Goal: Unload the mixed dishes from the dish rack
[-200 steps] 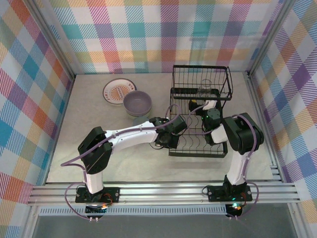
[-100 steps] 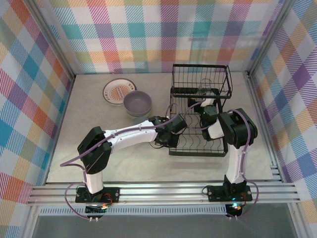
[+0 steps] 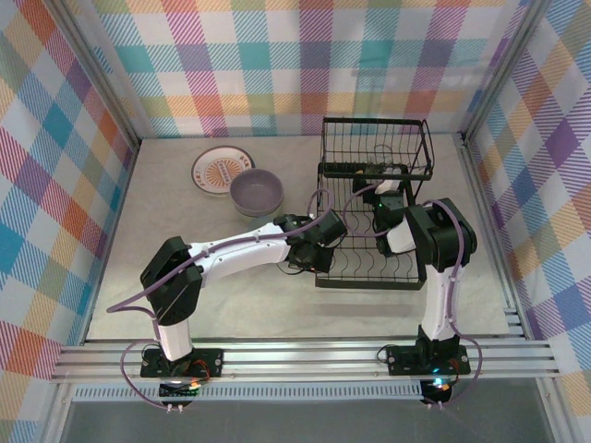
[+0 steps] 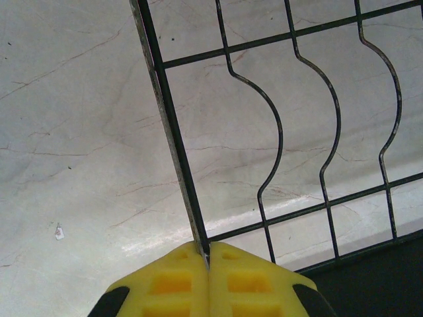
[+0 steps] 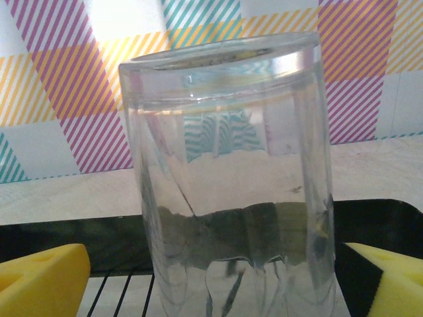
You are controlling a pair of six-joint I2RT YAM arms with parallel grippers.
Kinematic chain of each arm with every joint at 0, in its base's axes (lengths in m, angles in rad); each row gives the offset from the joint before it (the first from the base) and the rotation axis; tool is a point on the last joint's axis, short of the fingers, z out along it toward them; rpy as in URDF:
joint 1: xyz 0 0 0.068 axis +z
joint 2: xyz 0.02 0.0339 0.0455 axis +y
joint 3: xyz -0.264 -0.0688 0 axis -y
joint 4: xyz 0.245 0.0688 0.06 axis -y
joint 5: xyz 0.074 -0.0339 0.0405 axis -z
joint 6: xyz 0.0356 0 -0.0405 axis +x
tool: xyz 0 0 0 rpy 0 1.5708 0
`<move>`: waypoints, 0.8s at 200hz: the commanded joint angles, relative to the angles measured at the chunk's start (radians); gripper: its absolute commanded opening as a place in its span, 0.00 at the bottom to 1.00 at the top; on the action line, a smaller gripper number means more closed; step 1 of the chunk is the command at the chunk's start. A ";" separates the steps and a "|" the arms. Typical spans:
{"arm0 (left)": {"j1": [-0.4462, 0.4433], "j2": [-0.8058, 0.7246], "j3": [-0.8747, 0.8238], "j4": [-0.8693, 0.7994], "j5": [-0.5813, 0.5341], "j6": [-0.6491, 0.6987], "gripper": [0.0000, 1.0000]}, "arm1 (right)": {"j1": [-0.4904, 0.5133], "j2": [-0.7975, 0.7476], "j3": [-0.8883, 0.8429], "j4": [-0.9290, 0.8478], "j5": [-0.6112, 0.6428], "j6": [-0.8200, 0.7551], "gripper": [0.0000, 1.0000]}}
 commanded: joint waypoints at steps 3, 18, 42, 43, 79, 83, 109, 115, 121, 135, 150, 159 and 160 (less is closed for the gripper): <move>-0.010 -0.071 0.022 0.000 0.059 0.060 0.00 | -0.009 0.010 0.047 0.062 0.024 -0.019 0.98; -0.010 -0.071 0.017 0.007 0.060 0.057 0.00 | -0.009 0.015 0.051 0.061 0.032 -0.020 0.94; -0.010 -0.067 0.011 0.017 0.063 0.055 0.00 | -0.010 0.021 0.061 0.060 0.029 -0.023 0.84; -0.010 -0.067 0.012 0.018 0.063 0.054 0.00 | -0.010 0.021 0.061 0.059 0.029 -0.024 0.83; -0.010 -0.071 0.007 0.021 0.061 0.053 0.00 | -0.010 0.023 0.062 0.062 0.035 -0.020 0.70; -0.010 -0.070 0.006 0.021 0.061 0.053 0.00 | -0.010 0.023 0.063 0.062 0.035 -0.020 0.69; -0.010 -0.067 0.005 0.028 0.060 0.050 0.00 | -0.009 0.019 0.057 0.062 0.011 -0.019 0.61; -0.010 -0.066 0.005 0.030 0.061 0.050 0.00 | -0.010 0.017 0.054 0.062 0.005 -0.018 0.58; -0.010 -0.064 0.006 0.032 0.062 0.050 0.00 | -0.010 0.014 0.050 0.062 0.001 -0.017 0.55; -0.009 -0.058 0.007 0.038 0.067 0.049 0.00 | -0.009 0.004 0.037 0.062 -0.007 -0.007 0.50; -0.009 -0.051 0.008 0.042 0.069 0.047 0.00 | -0.009 -0.011 0.020 0.062 -0.029 0.005 0.45; -0.007 -0.046 0.010 0.047 0.070 0.045 0.00 | -0.009 -0.020 0.008 0.062 -0.049 0.009 0.40; -0.006 -0.045 0.010 0.047 0.069 0.045 0.00 | -0.009 -0.022 0.006 0.062 -0.050 0.011 0.40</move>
